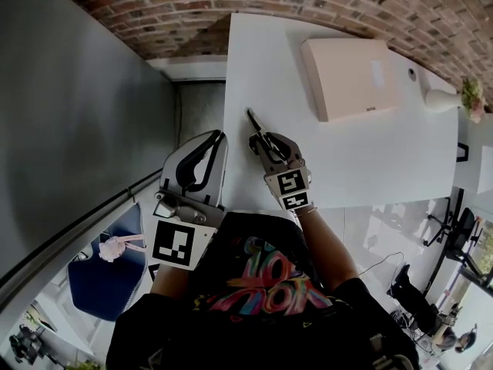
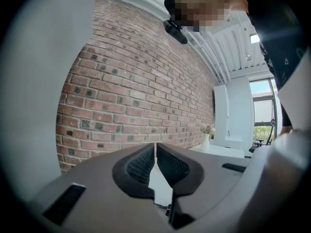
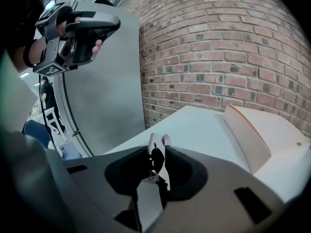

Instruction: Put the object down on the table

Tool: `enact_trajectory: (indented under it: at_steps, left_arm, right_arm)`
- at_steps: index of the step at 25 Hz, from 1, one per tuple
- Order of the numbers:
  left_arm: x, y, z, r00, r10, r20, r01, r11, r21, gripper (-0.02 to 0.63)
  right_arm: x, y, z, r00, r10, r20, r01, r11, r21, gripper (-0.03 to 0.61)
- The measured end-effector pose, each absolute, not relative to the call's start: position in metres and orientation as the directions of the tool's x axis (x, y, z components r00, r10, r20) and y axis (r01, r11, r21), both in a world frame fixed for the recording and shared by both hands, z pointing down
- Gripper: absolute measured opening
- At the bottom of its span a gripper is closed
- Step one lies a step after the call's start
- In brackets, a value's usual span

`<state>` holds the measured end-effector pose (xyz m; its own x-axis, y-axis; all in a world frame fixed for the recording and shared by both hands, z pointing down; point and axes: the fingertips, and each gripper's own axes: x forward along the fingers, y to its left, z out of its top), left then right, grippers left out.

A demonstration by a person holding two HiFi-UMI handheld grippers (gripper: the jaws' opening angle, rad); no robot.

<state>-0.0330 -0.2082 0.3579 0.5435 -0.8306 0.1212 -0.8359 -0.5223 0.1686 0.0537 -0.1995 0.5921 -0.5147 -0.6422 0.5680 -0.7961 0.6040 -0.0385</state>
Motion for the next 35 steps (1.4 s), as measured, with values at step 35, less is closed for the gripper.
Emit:
enact_trajectory:
  at_steps: [35]
  left_arm:
    - [-0.029, -0.194, 0.346, 0.538, -0.838, 0.087, -0.838, -0.522, 0.157, 0.034]
  right_arm:
    - [0.037, -0.183, 0.570, -0.608, -0.608, 0.511, -0.764, 0.623, -0.169, 0.215]
